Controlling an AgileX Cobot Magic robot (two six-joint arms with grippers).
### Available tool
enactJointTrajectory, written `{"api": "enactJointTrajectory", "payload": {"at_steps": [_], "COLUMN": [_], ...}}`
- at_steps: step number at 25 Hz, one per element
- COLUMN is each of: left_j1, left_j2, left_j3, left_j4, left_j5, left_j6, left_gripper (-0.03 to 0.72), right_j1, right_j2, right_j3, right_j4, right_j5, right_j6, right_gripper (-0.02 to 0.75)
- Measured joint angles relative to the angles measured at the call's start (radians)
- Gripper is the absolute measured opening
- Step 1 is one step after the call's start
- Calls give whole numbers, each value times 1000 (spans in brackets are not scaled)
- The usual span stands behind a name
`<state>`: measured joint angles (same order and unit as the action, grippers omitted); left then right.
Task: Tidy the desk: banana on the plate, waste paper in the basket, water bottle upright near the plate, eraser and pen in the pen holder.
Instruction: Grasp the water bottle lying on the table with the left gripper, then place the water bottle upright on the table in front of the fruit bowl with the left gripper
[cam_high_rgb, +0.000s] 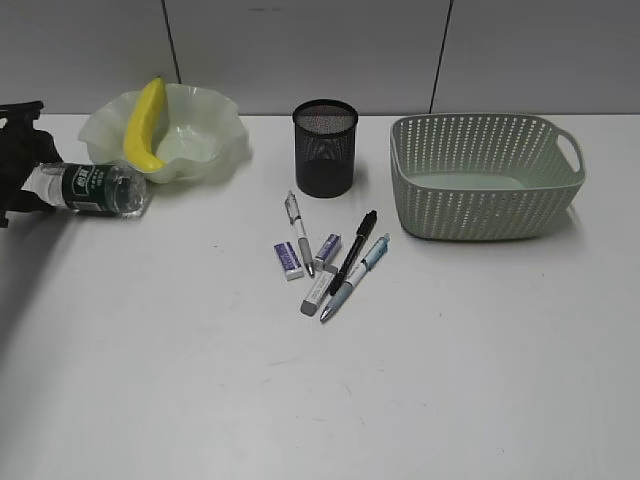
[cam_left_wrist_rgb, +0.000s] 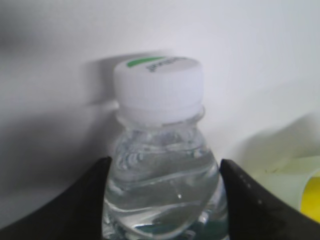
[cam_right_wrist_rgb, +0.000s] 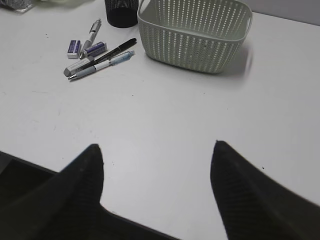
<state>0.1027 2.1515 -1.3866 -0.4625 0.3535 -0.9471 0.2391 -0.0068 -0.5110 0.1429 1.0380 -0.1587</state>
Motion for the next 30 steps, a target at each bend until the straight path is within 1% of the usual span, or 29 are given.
{"api": "enactJointTrajectory", "payload": {"at_steps": [3,5,7,10,11,13,18,21,24,27,30], "left_j1": [6,17,31,44,45,44,27,4,-46,-119,-168], "left_j2": [0,-8,-30,-81,-102,-144,-277,-357,-422,-475,-540], "left_j3": [0,0,1,3,3,3,4,4,6,39,147], "left_j4": [3,31,93,229,257,291,317,328,350,419,462], "left_j5": [6,23,52,97,108,129,173,188,196,167,34], "left_j6": [0,0,0,23,45,126,334,482,634,685,696], "left_gripper": [467,467,467,467,467,467,467,467,467,467,467], "right_j1": [0,0,0,0,0,0,0,0,0,0,0], "right_j2": [0,0,0,0,0,0,0,0,0,0,0], "right_j3": [0,0,0,0,0,0,0,0,0,0,0], "right_j4": [0,0,0,0,0,0,0,0,0,0,0], "right_j5": [0,0,0,0,0,0,0,0,0,0,0], "right_j6": [0,0,0,0,0,0,0,0,0,0,0], "right_gripper": [529,529,529,529,529,529,529,529,529,529,529]}}
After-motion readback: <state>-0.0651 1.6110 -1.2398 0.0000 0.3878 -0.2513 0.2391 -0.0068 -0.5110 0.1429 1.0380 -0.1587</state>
